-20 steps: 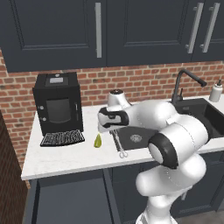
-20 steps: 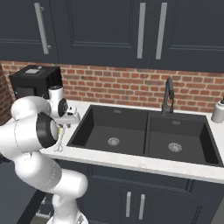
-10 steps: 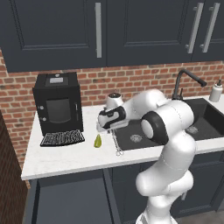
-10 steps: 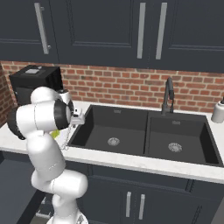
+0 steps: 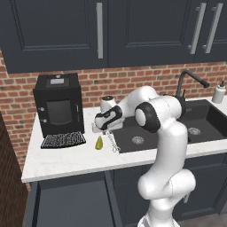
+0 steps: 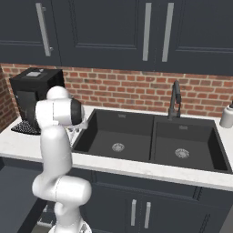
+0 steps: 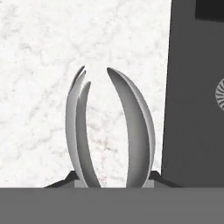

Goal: Pick the tongs from the drawer and place it on the counter.

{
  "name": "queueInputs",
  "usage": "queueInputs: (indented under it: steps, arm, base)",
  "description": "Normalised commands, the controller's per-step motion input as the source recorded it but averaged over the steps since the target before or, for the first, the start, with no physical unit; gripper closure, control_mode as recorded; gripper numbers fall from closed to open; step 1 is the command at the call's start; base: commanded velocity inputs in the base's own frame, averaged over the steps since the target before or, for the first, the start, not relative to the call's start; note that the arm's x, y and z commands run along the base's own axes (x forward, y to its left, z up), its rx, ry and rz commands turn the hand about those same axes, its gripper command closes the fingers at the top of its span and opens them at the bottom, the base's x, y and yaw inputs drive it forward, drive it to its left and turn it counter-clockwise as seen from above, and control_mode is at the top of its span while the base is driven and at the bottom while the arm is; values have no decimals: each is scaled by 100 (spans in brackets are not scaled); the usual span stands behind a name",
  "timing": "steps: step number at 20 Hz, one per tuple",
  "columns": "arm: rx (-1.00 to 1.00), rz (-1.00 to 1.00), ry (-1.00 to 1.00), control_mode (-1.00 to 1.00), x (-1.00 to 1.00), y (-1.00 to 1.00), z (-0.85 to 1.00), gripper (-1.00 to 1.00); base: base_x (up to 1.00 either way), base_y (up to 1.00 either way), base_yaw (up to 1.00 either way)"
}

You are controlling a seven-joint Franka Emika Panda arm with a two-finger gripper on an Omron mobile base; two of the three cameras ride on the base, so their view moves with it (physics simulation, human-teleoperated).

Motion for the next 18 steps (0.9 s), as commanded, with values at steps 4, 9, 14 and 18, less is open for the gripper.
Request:
queueInputs:
  steps: [4,9,14,18]
  arm:
    - [-1,-11,0,-100,48,39,-12,-100]
    - [0,-8,0,-100,8,7,0,-100]
    - [0,-7,-4,-100,-26,0,1,-100]
    - [1,-10,-7,-100,-73,-39,9,-100]
  base:
    - [0,0,0]
    - [0,0,0]
    - [0,0,0]
    - [0,0,0]
